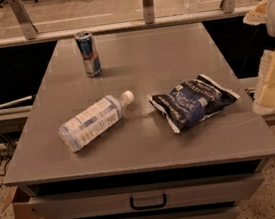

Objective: Move blue chip bag near redbull can

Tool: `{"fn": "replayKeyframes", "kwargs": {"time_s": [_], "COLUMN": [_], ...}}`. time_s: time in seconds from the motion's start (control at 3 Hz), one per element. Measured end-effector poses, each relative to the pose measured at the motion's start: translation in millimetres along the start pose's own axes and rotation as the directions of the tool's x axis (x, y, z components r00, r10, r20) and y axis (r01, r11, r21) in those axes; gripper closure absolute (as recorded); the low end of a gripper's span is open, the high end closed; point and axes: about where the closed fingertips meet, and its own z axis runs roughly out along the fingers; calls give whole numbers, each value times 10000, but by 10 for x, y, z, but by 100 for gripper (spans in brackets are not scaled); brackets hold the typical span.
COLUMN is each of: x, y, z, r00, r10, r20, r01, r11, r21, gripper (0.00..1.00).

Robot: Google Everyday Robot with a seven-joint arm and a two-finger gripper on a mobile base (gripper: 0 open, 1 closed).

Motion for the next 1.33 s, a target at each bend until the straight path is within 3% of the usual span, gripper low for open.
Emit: {"fn": "replayKeyframes", "kwargs": {"time_s": [0.33, 0.67, 1.33], "x": [0, 1, 49], "y": [0, -22, -103], "z": [0, 142, 833], "r00": [10000, 9984, 9625], "r10": [0, -107, -221], "r20": [0, 554, 2703], "r01": [0, 114, 514], "r11": [10000, 9999, 9935], "r21": [0, -126, -1018], "gripper": [0, 0, 0]}}
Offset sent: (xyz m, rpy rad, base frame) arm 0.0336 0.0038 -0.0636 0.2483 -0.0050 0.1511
